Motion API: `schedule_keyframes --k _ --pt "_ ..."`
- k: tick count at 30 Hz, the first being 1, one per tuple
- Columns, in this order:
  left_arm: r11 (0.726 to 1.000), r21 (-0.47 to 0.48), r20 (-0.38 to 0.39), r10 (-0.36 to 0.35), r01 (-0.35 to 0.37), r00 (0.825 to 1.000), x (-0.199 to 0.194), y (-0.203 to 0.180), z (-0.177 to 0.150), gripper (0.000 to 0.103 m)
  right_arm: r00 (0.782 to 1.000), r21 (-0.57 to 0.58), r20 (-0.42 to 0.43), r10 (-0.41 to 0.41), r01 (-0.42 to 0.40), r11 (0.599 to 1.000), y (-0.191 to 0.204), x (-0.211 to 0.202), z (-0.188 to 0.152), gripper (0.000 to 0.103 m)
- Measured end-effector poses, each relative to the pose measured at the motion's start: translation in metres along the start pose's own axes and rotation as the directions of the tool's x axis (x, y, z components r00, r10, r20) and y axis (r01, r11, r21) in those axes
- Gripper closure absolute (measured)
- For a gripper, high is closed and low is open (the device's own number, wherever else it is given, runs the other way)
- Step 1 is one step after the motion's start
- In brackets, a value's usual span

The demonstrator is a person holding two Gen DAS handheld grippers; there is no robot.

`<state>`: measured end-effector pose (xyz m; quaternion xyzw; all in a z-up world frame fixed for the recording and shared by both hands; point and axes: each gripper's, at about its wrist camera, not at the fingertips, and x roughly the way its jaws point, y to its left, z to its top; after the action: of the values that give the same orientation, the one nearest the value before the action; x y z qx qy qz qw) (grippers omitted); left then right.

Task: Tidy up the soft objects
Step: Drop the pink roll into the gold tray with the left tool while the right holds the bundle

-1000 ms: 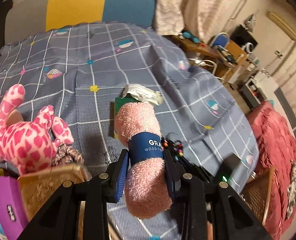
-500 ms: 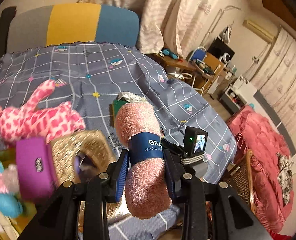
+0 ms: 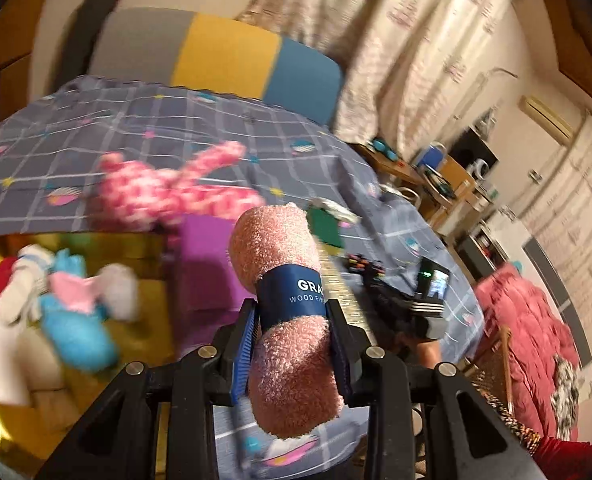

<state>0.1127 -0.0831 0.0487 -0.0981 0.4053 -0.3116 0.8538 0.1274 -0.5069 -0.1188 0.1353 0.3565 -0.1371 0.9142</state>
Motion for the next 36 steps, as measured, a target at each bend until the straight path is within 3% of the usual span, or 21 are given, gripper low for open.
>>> schedule_keyframes --k 6,14,19,22,24,27,36 --pt "0.993 -0.08 -0.031 0.083 -0.085 0.996 -0.012 0.053 -0.022 0.07 1.0 -0.01 -0.001 -0.018 0.018 1.0 0.002 -0.001 0.0 0.077" --pt "0.985 -0.117 -0.14 0.106 -0.123 0.984 0.006 0.086 -0.055 0.069 0.999 -0.029 -0.002 -0.048 0.047 0.998 0.006 -0.001 0.0 0.077" --pt "0.992 -0.062 -0.179 0.098 -0.111 0.979 0.032 0.077 -0.058 0.067 0.997 -0.045 0.001 -0.075 0.075 0.996 0.01 -0.003 0.0 0.077" --pt "0.988 -0.067 -0.199 0.123 -0.139 0.972 0.041 0.077 -0.059 0.064 0.996 -0.054 0.001 -0.086 0.086 0.995 0.012 -0.006 0.0 0.077" --pt "0.987 -0.099 -0.202 0.107 -0.129 0.974 0.04 0.083 -0.059 0.063 0.996 -0.05 0.009 -0.093 0.093 0.994 0.011 -0.011 0.0 0.078" --pt "0.982 -0.151 -0.185 0.081 -0.11 0.979 0.031 0.093 -0.062 0.053 0.995 -0.02 0.03 -0.095 0.096 0.995 0.008 -0.023 -0.003 0.078" --pt "0.974 -0.176 -0.146 0.115 -0.14 0.983 0.005 0.115 -0.071 0.052 0.995 0.044 0.074 -0.066 0.062 0.997 0.009 -0.076 -0.012 0.081"
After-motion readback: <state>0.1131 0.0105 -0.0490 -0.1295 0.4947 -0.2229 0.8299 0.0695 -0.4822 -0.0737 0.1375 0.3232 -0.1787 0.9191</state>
